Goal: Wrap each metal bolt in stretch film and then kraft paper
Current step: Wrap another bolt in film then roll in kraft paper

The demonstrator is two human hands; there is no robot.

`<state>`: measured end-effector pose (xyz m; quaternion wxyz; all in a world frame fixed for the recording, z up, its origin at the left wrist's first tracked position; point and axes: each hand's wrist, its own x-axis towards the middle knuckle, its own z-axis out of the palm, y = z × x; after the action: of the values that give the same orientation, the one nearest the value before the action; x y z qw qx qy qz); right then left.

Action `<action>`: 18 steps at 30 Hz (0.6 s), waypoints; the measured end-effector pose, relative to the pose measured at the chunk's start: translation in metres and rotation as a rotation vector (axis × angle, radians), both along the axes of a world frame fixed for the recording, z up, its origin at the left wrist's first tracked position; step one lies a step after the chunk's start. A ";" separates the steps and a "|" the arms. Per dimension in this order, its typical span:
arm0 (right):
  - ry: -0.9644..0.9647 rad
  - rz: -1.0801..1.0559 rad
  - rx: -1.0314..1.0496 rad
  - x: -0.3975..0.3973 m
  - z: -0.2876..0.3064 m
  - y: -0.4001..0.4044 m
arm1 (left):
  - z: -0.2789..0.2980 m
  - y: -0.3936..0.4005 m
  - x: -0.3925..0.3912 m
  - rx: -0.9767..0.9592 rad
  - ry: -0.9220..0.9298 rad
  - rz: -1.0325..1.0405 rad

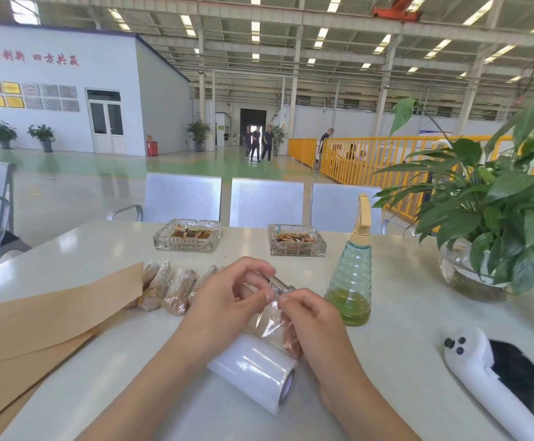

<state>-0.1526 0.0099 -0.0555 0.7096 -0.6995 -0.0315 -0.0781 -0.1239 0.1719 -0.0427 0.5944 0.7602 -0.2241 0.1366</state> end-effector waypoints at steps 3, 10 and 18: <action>-0.005 -0.023 0.004 0.001 -0.001 0.000 | 0.003 -0.001 -0.002 -0.050 0.010 0.000; 0.020 -0.149 -0.101 0.005 -0.012 -0.008 | 0.005 0.009 -0.010 0.394 -0.045 0.107; -0.032 -0.207 -0.199 0.002 -0.013 -0.014 | 0.019 0.022 -0.015 0.452 0.132 -0.105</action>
<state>-0.1502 -0.0040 -0.0690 0.6245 -0.7645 0.0220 -0.1584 -0.1387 0.1940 -0.0235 0.4290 0.8684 -0.2485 0.0019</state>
